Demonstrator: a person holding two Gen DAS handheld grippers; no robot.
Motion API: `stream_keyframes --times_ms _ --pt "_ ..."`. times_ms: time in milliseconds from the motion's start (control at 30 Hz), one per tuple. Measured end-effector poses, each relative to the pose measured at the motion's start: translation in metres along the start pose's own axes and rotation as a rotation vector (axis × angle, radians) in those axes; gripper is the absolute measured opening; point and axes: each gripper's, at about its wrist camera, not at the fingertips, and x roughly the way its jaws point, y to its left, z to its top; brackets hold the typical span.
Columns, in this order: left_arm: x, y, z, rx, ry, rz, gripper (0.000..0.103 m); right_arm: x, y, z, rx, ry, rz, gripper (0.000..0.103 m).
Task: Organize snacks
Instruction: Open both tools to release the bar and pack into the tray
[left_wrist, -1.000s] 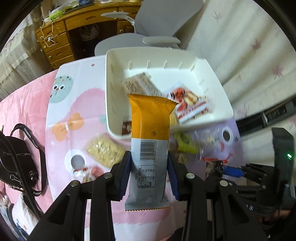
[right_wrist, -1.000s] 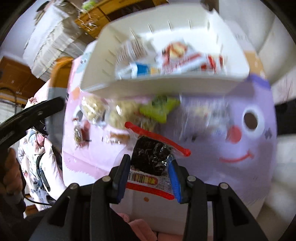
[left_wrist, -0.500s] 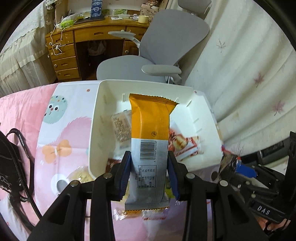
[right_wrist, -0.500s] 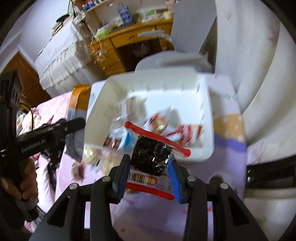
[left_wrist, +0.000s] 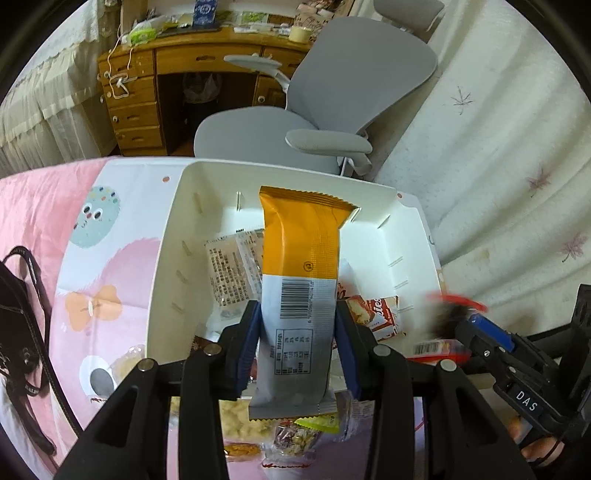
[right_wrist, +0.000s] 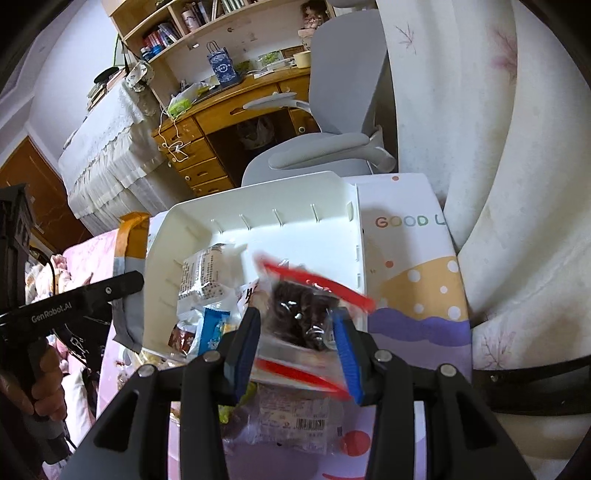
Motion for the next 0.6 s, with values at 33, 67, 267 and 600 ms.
stream_keyframes --times_ms 33,67,267,600 --pt "0.002 0.0 0.0 -0.008 0.006 0.004 0.047 0.001 -0.001 0.0 -0.001 0.004 0.002 0.042" --pt "0.002 0.0 0.0 -0.015 0.009 0.006 0.053 0.002 -0.001 0.0 -0.003 0.005 0.002 0.042" --pt "-0.001 0.0 -0.004 -0.022 0.01 0.025 0.061 0.008 -0.001 -0.001 -0.023 0.032 0.02 0.042" --pt "-0.019 0.0 -0.022 -0.023 0.023 0.029 0.064 -0.008 -0.003 -0.008 0.011 0.025 0.014 0.05"
